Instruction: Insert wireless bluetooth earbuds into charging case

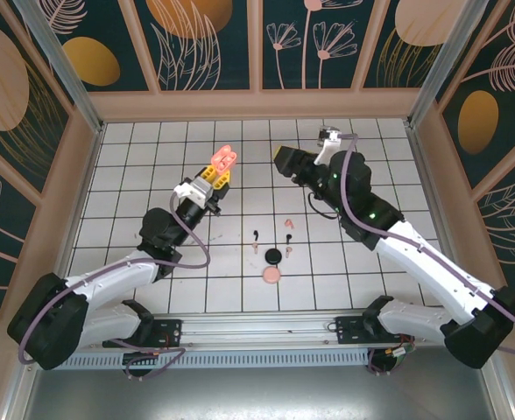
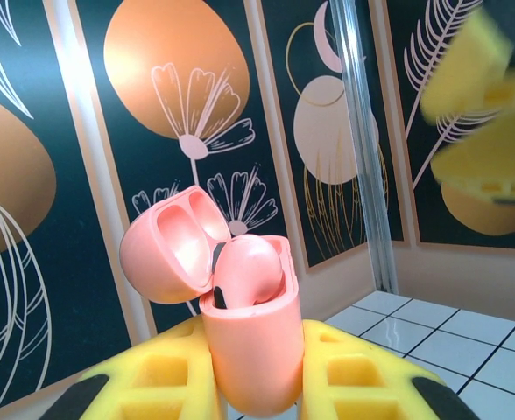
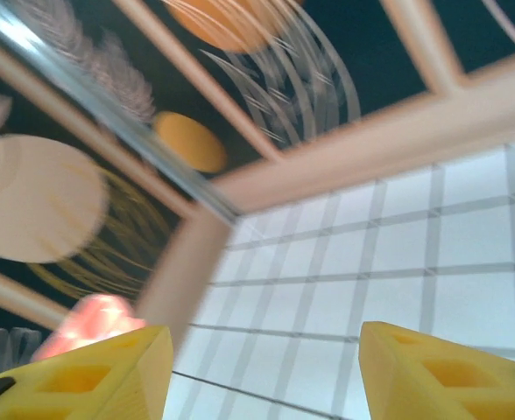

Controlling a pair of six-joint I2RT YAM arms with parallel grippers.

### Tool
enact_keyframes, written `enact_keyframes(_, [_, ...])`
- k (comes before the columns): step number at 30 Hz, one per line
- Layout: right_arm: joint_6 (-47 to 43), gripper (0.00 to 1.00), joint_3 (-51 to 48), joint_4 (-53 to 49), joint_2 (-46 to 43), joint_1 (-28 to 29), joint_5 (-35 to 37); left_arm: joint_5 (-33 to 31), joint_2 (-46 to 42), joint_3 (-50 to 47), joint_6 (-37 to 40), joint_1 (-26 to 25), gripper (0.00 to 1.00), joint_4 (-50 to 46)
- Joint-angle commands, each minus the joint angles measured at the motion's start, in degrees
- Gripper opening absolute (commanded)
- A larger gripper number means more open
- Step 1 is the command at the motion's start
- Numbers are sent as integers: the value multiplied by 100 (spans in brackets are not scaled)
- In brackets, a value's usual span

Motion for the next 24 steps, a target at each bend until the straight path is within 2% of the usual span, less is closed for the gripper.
enact_keyframes(1, [-123, 59, -65, -1527, 337, -211, 177, -111, -210, -80, -6, -28, 0, -121])
enact_keyframes(5, [-408, 58, -48, -2023, 1039, -255, 241, -120, -310, -71, -24, -29, 0, -373])
enact_keyframes(9, [-1382, 56, 0, -2143, 1800, -236, 65, -146, -432, -106, -28, -26, 0, -428])
enact_keyframes(12, [-2074, 55, 54, -2283, 2288, -243, 235, -120, -518, -84, 5, -26, 0, -521])
enact_keyframes(18, [-2901, 55, 234, -2513, 2912, -303, 3, -64, -585, -52, 23, -25, 0, -610])
enact_keyframes(24, [-3308, 54, 413, -2713, 3398, -297, -40, -51, -559, -31, -29, -28, 0, -584])
